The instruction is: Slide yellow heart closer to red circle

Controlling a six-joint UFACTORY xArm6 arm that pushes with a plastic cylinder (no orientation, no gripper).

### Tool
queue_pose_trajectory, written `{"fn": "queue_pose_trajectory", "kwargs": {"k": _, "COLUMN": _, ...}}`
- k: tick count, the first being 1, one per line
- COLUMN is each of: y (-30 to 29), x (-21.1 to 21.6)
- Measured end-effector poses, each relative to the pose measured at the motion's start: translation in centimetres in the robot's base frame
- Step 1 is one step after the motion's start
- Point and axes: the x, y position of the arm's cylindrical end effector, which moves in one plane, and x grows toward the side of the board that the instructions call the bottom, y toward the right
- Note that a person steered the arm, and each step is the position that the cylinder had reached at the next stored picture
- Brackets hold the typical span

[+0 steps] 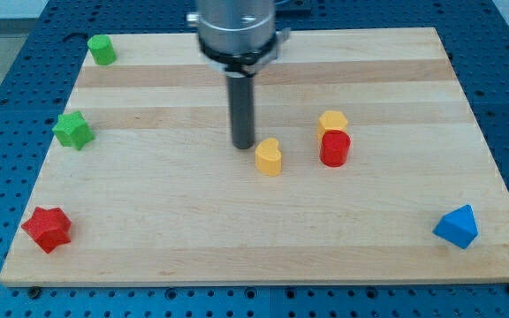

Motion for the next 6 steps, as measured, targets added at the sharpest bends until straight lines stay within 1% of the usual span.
{"fn": "queue_pose_trajectory", "kwargs": {"k": 1, "y": -2.1, "x": 1.5}}
{"fn": "queue_pose_trajectory", "kwargs": {"k": 2, "y": -0.6, "x": 2.6}}
{"fn": "queue_pose_trajectory", "kwargs": {"k": 4, "y": 6.2, "x": 3.1}}
{"fn": "queue_pose_trajectory", "kwargs": {"k": 5, "y": 6.4, "x": 3.1}}
{"fn": "queue_pose_trajectory", "kwargs": {"k": 6, "y": 4.3, "x": 4.5}}
